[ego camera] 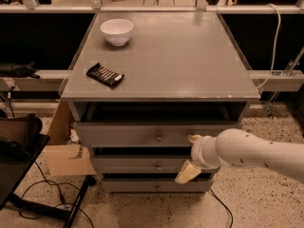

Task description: Close top drawer

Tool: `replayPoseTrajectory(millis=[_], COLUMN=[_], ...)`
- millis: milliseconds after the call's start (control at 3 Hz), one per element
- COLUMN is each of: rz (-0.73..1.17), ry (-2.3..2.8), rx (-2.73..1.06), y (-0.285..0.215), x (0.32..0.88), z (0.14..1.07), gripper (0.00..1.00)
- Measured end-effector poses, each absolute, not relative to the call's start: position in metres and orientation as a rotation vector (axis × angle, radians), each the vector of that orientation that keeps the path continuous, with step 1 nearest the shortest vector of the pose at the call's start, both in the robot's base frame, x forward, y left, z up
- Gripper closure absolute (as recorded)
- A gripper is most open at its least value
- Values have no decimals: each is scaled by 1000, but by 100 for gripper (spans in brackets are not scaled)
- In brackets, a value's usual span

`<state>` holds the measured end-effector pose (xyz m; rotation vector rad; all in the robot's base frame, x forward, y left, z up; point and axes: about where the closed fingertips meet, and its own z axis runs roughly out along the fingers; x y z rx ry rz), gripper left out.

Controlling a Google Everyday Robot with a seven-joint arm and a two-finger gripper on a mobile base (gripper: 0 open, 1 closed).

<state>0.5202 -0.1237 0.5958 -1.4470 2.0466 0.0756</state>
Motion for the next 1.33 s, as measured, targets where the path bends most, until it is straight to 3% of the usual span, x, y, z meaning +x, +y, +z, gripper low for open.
replayPoseTrajectory(millis=[1000,1333], rz=[-79,-47], ry=[2192,2224], rx=[-1522,-1562], y=[-213,-213], x=[408,387], z=[739,742], gripper=[0,0])
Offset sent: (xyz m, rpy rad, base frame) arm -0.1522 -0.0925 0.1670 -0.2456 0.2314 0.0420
